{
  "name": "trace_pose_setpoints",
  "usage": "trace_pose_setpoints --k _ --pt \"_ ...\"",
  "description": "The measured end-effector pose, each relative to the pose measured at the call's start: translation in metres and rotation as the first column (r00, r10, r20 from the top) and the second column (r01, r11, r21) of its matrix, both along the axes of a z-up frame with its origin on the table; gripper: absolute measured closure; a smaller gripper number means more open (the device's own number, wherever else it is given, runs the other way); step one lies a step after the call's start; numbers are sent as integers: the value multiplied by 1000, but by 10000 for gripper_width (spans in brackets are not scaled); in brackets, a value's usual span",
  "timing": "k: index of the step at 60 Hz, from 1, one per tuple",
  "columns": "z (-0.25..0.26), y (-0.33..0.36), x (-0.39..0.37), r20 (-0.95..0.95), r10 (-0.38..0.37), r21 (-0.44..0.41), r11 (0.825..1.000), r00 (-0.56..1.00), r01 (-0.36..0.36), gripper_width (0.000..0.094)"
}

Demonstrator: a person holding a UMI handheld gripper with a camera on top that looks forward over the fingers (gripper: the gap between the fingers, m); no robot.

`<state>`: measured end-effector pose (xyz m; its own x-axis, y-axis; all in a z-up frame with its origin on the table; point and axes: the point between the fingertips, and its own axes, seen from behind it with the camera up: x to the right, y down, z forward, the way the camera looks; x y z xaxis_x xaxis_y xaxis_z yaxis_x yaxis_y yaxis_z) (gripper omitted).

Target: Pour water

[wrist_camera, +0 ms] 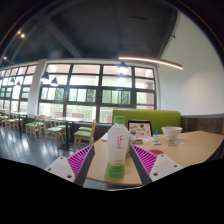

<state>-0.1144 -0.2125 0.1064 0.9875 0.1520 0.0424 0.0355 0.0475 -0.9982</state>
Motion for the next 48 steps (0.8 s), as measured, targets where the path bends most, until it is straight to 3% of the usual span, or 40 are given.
trace_pose_setpoints --k 4,11,18,21,27,34,42,48 --pt "1 4 -7 13 -42 6 999 999 42 142" --pt "-13 61 3 -14 -24 -33 999 1000 24 139" --pt "-25 93 6 -16 -52 -57 997 999 51 180" --pt "-29 99 9 0 -70 -61 996 998 70 543" --pt "-27 99 16 -20 -122 -19 992 992 121 547" --pt "-25 98 11 -28 -91 -7 996 995 91 655" --pt "-24 92 -6 -38 -40 -32 999 998 38 686" --pt "-19 93 -37 -143 45 -82 995 989 -57 686"
